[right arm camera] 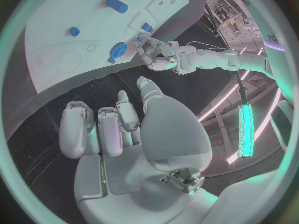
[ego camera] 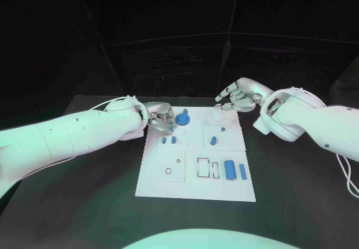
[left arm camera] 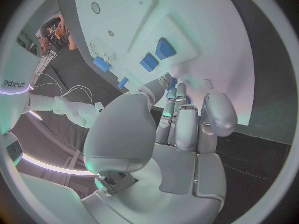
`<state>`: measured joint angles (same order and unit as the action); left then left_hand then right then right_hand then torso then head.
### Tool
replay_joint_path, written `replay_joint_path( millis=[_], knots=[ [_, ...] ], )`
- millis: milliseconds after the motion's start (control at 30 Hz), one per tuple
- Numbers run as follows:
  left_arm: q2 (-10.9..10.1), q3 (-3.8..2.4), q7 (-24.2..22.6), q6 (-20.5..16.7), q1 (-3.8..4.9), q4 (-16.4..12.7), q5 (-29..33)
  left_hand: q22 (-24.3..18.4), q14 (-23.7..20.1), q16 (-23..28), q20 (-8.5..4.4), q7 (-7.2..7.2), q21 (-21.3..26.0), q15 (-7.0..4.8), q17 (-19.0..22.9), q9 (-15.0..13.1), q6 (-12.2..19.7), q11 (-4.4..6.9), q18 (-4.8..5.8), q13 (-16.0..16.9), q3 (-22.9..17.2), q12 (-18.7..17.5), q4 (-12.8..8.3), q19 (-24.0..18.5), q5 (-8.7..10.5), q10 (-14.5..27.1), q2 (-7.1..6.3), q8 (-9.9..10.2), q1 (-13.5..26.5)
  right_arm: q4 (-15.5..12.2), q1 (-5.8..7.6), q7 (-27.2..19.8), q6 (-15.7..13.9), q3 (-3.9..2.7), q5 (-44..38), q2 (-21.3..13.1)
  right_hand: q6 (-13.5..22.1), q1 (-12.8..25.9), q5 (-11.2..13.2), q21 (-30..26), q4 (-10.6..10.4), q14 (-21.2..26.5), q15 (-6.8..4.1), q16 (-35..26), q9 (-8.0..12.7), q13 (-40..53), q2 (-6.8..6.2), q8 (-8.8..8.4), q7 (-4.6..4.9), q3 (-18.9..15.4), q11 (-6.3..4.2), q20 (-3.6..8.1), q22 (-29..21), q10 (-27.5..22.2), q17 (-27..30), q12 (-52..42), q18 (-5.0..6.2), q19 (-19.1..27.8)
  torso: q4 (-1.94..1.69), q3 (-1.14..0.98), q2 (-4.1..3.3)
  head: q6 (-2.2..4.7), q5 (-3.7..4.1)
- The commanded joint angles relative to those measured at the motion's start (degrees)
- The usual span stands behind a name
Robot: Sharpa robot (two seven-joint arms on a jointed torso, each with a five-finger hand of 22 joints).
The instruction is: Assemble the parts on the task board
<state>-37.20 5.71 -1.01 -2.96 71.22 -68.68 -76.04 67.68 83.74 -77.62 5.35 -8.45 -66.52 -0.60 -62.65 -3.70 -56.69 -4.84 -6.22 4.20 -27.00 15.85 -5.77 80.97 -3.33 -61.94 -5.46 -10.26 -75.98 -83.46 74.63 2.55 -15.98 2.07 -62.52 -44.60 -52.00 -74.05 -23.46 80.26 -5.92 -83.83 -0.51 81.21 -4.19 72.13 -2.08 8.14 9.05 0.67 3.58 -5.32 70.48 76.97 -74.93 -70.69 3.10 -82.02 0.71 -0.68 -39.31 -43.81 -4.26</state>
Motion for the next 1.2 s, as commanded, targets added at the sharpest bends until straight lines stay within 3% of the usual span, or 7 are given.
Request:
replay_joint_path(
  millis=[33,267,467,800,833,967,1200],
  knots=[
    [-0.07,-0.02,0.57,0.31,0.03,0.0,-0.19,-0.17,-0.01,0.21,0.32,-0.15,0.42,0.66,0.27,0.04,0.97,-0.13,0.57,-0.19,-0.37,-0.7,0.13,-0.41,-0.01,0.89,-0.43,0.73,0.63,-0.03,0.11,-0.25,0.32,-0.04,0.0,-0.02,-0.09,-0.57,-0.39,-0.37,-0.02,-2.86,-0.36,-0.3,-0.07,-0.05,-0.21,0.13,-0.25,-0.08,0.09,0.2,-0.05,-0.41,-0.05,0.26,0.84,0.22,-0.05,-0.02,0.0,0.01,0.01],
    [-0.33,-0.02,0.43,-0.36,0.03,-0.08,-0.17,-0.27,-0.08,0.25,0.47,-0.27,0.6,0.78,0.51,0.0,1.46,-0.3,0.53,-0.27,-0.47,-1.17,0.11,-0.51,0.0,1.34,-0.7,1.19,0.75,0.06,0.11,0.21,0.48,-0.03,-0.07,-0.19,-0.01,-0.69,-0.4,-0.44,-0.05,-2.89,-0.37,-0.24,-0.05,-1.81,-0.25,0.15,-0.24,-0.11,0.09,0.21,-0.14,-1.79,-0.21,2.19,0.85,0.25,-0.06,0.03,0.0,0.1,-0.03],
    [-0.83,-0.02,0.35,-0.92,0.03,-0.36,-0.12,-0.44,-0.13,0.29,0.55,-0.35,0.83,0.86,0.71,-0.01,1.83,-0.38,0.47,-0.29,-0.54,-1.44,0.06,-0.61,0.0,1.55,-0.92,1.52,0.79,0.24,0.11,0.88,0.98,-0.03,-1.08,-0.54,0.13,-2.22,-0.02,-1.12,-0.72,-2.51,-0.64,-1.92,-0.02,-23.94,-0.2,0.67,-0.34,0.56,-0.16,0.36,-1.07,-16.54,1.97,27.24,1.0,0.59,-0.08,0.04,0.03,0.16,-0.1],
    [-4.28,-0.13,-3.26,-5.69,0.05,-1.69,12.14,-2.34,-0.49,0.67,0.99,-1.0,3.13,1.33,1.92,-0.33,1.32,-1.01,-0.02,-0.3,-1.41,-2.41,0.03,-1.61,-0.21,2.45,-0.88,1.73,0.74,1.6,-0.03,2.9,4.43,0.04,-16.77,-0.99,-4.38,-8.88,7.44,-1.36,0.75,-2.44,-0.5,-3.51,-0.01,-44.56,-1.6,1.35,-0.99,5.78,0.03,0.24,-1.21,-17.03,4.07,48.45,1.02,0.37,-0.03,-0.02,0.07,0.94,0.74],
    [-4.85,-0.13,-4.72,-6.65,0.06,-1.86,16.18,-3.56,-0.93,1.3,1.07,-1.14,4.52,1.43,3.23,-0.4,0.9,-1.12,-0.32,-0.3,-1.51,-2.48,0.07,-2.25,-0.23,2.52,-0.89,1.55,0.82,1.65,-0.13,3.17,4.53,0.05,-19.03,-0.99,-4.9,-9.17,7.69,-1.37,0.87,-2.46,-0.47,-3.53,-0.03,-45.52,-1.71,1.4,-1.18,6.2,0.02,0.2,-1.21,-17.18,4.1,49.33,1.02,0.36,-0.01,-0.07,0.12,0.97,0.89],
    [-7.02,-0.13,-11.12,-9.89,0.09,-3.22,33.78,-21.74,-13.99,18.84,2.42,-2.48,26.74,2.77,30.7,-0.21,1.25,-2.17,-4.15,-0.37,0.03,-3.44,2.31,-14.54,-0.21,6.79,-0.06,2.02,3.13,1.64,-0.92,4.27,4.5,0.12,-27.08,-1.0,-6.13,-9.69,9.55,-1.43,1.04,-2.56,-0.31,-3.58,0.22,-50.62,-2.43,0.57,-1.47,8.56,0.24,-0.05,-1.2,-16.49,4.19,52.98,0.99,0.36,-0.01,-0.06,0.04,1.43,1.83],
    [-9.6,-0.1,-21.67,-10.97,0.09,-6.63,61.65,-26.4,-18.27,24.13,3.14,-2.54,33.23,3.23,35.18,-0.36,1.31,-2.63,-4.3,0.33,3.44,-0.02,5.36,-17.67,-0.13,6.63,2.39,1.88,5.05,1.84,-2.97,5.16,4.4,0.25,-36.35,-0.55,-6.94,-9.73,11.68,-1.4,1.61,-2.64,0.28,-3.76,0.32,-56.75,-3.65,-1.26,-1.29,13.17,0.5,-0.4,-1.06,-15.1,4.58,56.31,0.98,0.31,-0.1,0.08,-0.04,1.79,1.5]
  ],
)
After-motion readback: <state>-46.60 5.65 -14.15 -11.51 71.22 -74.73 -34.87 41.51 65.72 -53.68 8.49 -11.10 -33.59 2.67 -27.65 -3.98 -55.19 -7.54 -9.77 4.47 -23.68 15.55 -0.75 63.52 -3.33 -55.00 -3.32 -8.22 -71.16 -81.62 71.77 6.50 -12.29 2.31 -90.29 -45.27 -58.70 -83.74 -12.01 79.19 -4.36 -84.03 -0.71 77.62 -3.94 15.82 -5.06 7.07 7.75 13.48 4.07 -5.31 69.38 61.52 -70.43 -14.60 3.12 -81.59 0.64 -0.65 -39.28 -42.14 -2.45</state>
